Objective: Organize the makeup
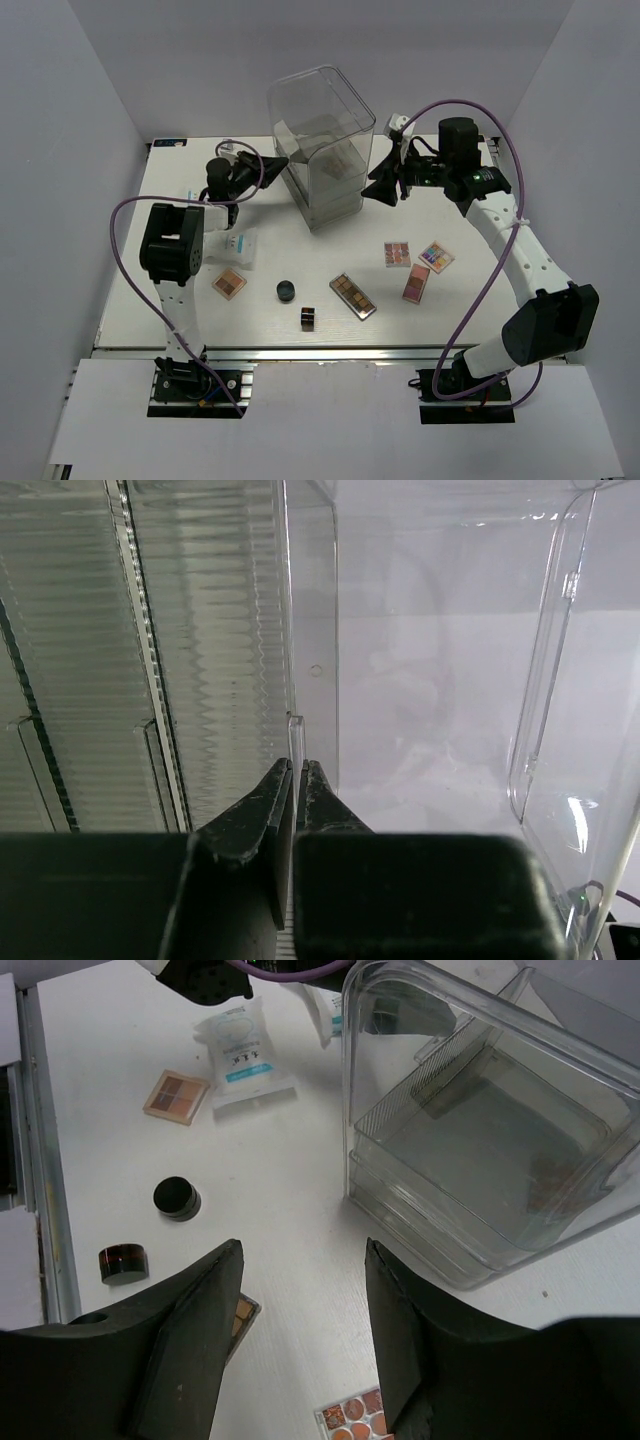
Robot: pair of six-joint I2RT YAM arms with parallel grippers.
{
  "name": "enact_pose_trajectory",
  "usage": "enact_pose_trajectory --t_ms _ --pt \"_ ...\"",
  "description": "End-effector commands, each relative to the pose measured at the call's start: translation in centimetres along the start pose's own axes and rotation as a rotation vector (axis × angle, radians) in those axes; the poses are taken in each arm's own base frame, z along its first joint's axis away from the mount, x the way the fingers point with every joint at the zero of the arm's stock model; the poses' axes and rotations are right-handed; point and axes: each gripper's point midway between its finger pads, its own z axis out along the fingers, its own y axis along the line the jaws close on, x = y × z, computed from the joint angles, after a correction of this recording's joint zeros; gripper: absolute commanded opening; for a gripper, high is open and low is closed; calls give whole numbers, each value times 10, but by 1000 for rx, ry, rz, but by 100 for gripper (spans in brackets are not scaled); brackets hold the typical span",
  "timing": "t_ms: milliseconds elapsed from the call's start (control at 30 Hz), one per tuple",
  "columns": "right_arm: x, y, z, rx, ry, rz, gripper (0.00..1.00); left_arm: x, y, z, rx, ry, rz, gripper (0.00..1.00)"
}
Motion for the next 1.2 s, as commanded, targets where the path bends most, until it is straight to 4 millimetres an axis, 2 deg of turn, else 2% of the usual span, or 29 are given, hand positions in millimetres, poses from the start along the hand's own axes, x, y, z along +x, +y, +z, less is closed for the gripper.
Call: enact_pose_trajectory --t_ms 0,67,100,133,167,200,300,333,467,533,567,633,667,833,867,1000,1167 --pt "-28 -3 -3 9 -64 -10 58 7 -58 -12 123 18 66 0" --pt "-31 -3 -2 11 -72 19 58 2 -64 -22 127 -4 70 0" --pt "-32 -4 0 13 -77 37 58 1 -78 -28 145 -13 85 0" --pt "-35 -3 2 13 -81 75 58 -4 -82 -34 149 -29 90 0" --pt "-35 -4 5 13 -81 91 58 -5 -81 -39 143 -44 85 0" --pt "-37 -4 9 27 -80 97 58 -6 -95 -46 162 -54 100 0" --pt "-43 2 21 54 -73 137 57 -11 -102 -59 164 -82 108 0" --pt "-46 5 24 57 -76 147 57 -13 -113 -64 178 -91 120 0" --pt "-55 18 43 86 -89 208 63 -17 -130 -76 196 -108 129 0" --pt "-62 15 50 142 -113 238 66 -18 -142 -81 216 -116 134 0" --pt "-66 23 57 136 -122 285 67 -19 -146 -83 220 -118 134 0" --pt "-71 22 63 168 -141 322 69 -21 -154 -86 232 -124 138 0" --pt "-79 31 69 159 -162 358 69 -21 -158 -87 234 -122 136 0" --pt "-88 36 96 187 -189 477 70 -21 -169 -87 250 -109 146 0" --pt "-95 33 98 206 -206 545 70 -22 -170 -87 251 -111 145 0" --pt "-94 25 115 211 -209 679 70 -24 -176 -88 258 -110 152 0" --pt "-96 14 126 248 -215 723 70 -26 -177 -89 260 -114 150 0"
